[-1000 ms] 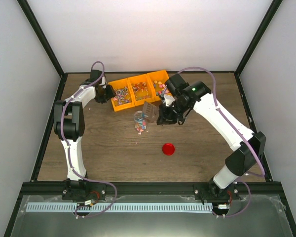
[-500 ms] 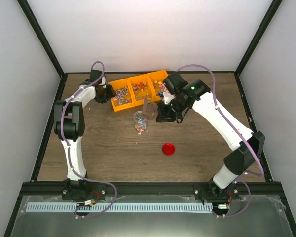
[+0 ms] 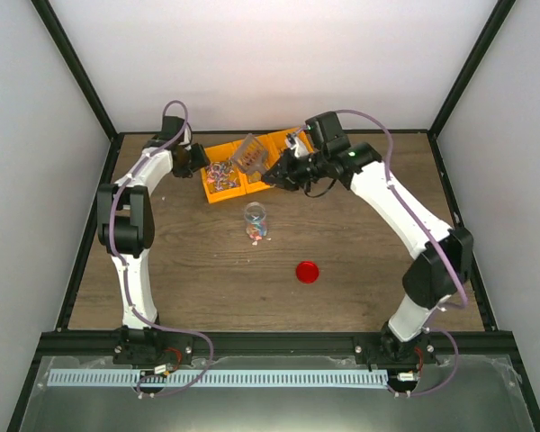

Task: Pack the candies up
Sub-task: Scoop the fake candies from the storage box.

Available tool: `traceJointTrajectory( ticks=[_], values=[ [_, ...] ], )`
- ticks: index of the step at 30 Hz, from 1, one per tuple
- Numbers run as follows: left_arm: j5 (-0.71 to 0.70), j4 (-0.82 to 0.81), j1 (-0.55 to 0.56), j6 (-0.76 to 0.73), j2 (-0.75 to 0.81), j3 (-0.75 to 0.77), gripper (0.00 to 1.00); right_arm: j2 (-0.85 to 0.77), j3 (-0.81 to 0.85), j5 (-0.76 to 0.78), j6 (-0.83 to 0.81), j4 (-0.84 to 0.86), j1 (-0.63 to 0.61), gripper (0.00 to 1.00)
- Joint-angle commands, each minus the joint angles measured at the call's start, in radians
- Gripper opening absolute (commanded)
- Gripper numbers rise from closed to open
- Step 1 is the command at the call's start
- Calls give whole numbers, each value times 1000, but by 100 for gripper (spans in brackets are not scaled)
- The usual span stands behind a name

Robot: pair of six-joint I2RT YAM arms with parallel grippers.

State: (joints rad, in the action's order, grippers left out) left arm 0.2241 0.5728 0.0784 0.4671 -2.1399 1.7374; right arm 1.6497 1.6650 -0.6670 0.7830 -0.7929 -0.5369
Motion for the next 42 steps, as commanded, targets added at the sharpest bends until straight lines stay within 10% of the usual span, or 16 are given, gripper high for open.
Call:
traceJointTrajectory(
  ticks=[1, 10, 25, 42],
  values=[
    [-63, 50, 0, -13, -3, 60, 52, 105, 49, -108, 157, 231, 17, 1],
    [-212, 160, 40, -42, -55, 136, 37, 208, -75, -180, 600, 761, 18, 1],
    [-268, 161, 88, -44, -26, 43, 4, 242, -121, -116, 819, 754, 18, 1],
    [-220, 124, 111, -56, 60, -85, 4, 239, -148, -160, 867, 605, -39, 1]
  ],
)
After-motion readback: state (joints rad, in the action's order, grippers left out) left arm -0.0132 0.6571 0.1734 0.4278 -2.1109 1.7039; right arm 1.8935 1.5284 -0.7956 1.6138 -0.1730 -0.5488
